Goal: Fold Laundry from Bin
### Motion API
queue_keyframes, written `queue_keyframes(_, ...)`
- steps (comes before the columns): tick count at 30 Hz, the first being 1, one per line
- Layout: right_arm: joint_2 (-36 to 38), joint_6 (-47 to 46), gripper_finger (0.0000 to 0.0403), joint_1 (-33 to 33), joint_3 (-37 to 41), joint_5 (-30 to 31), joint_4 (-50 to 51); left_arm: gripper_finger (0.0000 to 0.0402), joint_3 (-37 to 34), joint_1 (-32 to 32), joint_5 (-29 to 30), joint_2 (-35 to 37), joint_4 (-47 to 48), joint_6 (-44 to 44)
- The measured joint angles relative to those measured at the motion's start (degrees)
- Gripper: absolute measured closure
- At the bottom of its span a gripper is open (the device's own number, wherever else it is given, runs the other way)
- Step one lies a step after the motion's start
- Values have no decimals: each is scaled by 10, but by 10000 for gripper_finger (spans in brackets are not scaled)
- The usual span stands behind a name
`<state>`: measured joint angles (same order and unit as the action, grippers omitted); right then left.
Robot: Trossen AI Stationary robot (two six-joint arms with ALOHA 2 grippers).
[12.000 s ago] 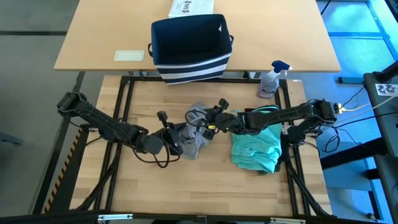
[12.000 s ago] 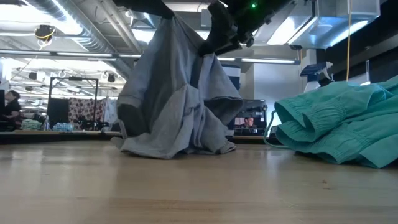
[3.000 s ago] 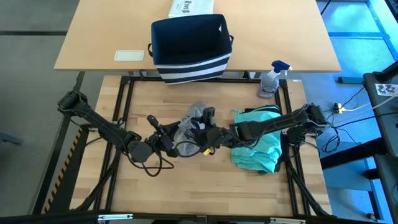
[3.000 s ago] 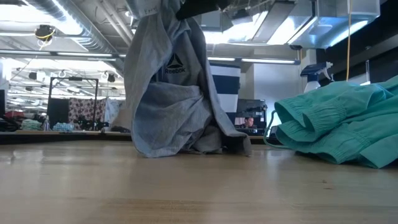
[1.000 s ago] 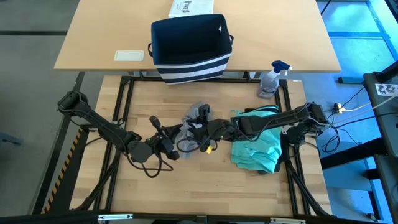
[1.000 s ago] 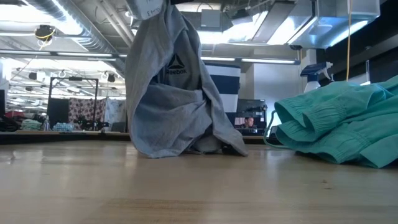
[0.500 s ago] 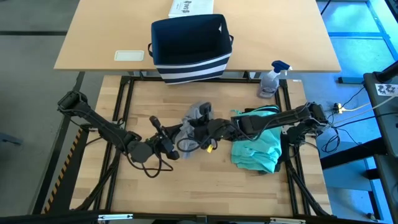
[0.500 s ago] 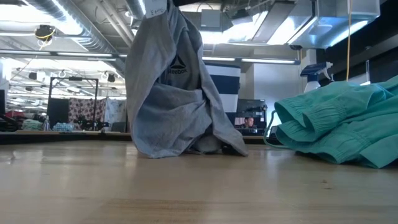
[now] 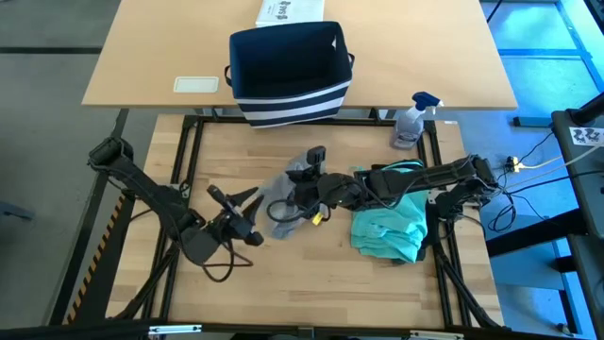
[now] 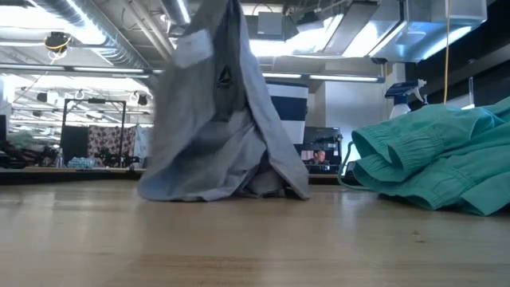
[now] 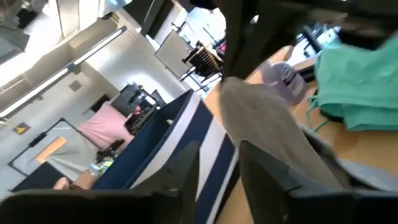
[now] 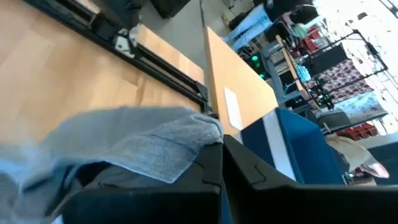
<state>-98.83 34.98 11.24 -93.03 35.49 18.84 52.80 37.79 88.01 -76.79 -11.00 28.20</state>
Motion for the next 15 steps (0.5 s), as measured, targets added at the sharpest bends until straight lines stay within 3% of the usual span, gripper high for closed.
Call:
queue_keyframes(7, 0, -14, 402, -15, -16, 5, 21, 230, -8, 46, -12, 0, 31, -95)
queue_keyframes(15, 0, -30, 403, -29, -18, -2, 34, 180, -88, 29, -172, -42, 152, -400)
